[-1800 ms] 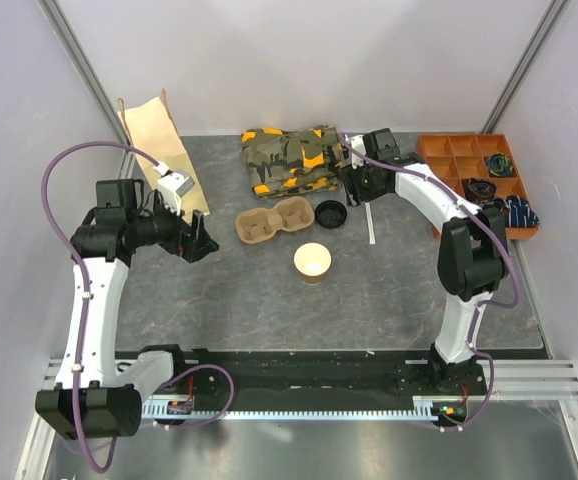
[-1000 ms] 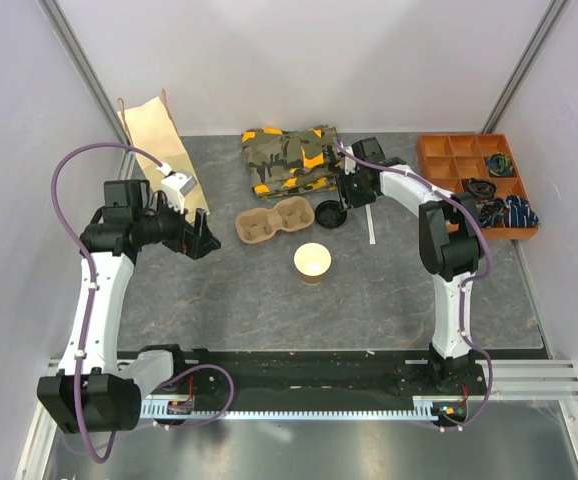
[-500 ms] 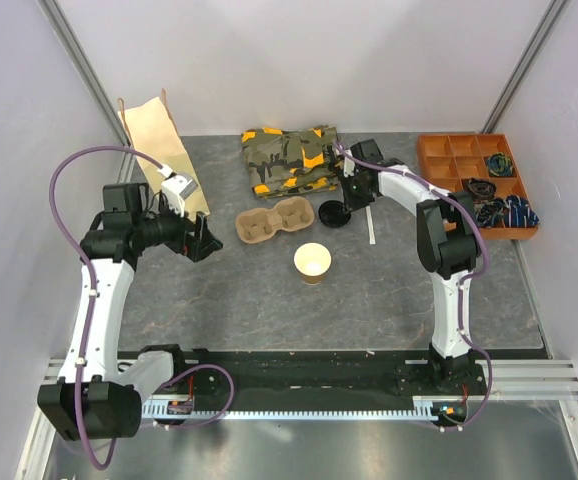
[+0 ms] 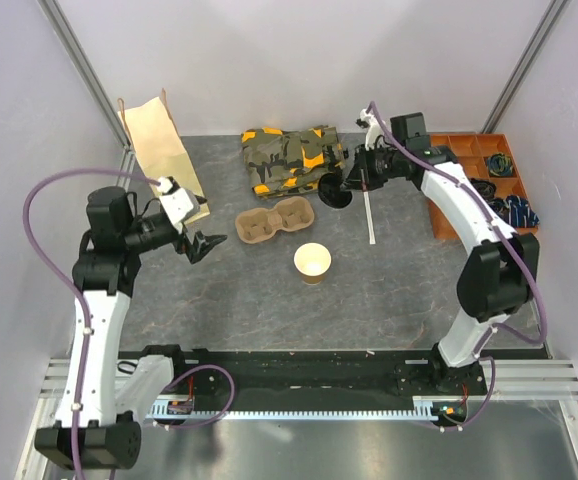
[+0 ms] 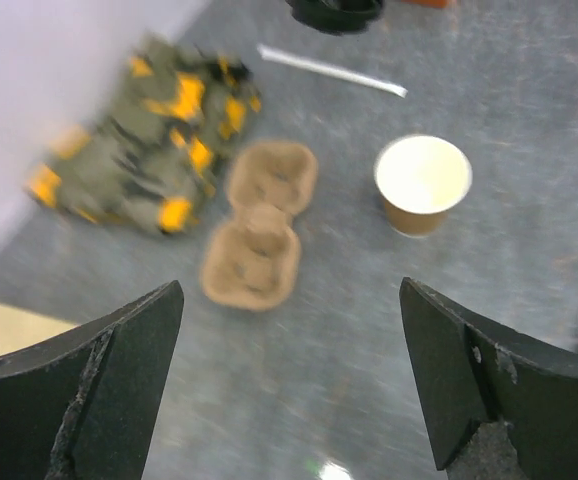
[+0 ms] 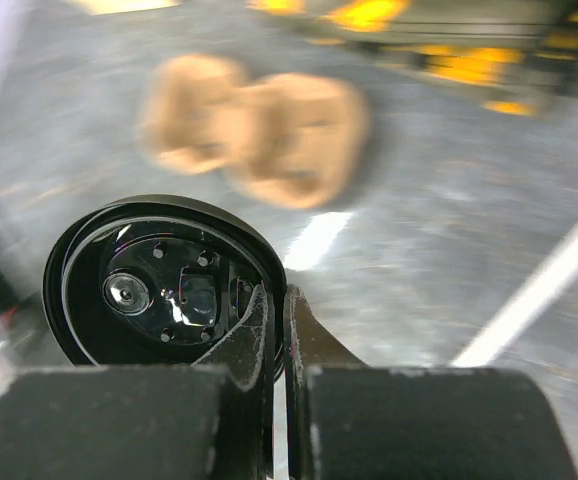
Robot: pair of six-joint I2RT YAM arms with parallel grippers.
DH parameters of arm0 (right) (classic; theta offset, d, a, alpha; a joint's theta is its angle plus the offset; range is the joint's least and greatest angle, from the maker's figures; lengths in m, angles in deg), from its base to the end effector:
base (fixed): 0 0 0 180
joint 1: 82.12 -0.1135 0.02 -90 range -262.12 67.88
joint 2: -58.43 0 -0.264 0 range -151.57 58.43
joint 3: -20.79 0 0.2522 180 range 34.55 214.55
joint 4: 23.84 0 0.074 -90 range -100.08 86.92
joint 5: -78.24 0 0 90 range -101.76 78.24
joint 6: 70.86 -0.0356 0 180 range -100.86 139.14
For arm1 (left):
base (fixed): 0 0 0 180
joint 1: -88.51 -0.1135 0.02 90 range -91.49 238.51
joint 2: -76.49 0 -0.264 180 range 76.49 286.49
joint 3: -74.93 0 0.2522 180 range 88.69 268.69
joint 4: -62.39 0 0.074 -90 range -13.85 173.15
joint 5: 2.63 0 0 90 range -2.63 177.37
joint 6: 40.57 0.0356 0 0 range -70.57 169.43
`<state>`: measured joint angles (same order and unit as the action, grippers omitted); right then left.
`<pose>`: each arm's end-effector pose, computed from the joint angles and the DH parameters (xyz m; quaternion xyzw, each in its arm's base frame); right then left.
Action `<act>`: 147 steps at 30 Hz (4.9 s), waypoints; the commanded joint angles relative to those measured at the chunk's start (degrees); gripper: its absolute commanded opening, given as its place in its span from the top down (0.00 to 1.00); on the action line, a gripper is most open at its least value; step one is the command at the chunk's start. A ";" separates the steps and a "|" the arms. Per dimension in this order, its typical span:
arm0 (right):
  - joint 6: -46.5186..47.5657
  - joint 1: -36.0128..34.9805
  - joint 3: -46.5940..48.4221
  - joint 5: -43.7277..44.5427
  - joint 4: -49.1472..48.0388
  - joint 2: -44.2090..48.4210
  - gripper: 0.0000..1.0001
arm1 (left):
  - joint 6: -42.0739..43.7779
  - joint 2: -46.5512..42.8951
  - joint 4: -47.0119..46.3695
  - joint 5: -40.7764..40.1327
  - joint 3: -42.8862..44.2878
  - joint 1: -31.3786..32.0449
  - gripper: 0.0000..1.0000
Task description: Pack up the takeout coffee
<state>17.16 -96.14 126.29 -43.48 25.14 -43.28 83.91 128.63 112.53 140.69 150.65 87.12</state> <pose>0.3823 0.1148 0.3147 -0.1969 0.8735 0.3012 0.3279 0.1750 -0.0243 0.3802 0.4426 0.6615 -0.2184 0.5646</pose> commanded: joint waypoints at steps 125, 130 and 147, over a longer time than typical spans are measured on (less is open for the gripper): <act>3.01 6.37 -18.10 0.52 -9.47 23.84 0.02 | -45.29 34.96 -16.34 -27.31 9.15 35.75 0.98; 2.09 6.29 -17.56 1.38 -11.99 23.75 0.02 | -45.46 34.52 -17.04 -27.31 7.75 35.75 0.98; -20.42 5.94 -31.78 -20.22 -25.72 21.46 0.02 | -46.17 38.65 -18.89 -27.04 5.99 35.58 0.98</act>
<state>5.21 -89.85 98.40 -58.72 8.95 -24.02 39.16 165.70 96.27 113.00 157.49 122.92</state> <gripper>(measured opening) 0.982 0.043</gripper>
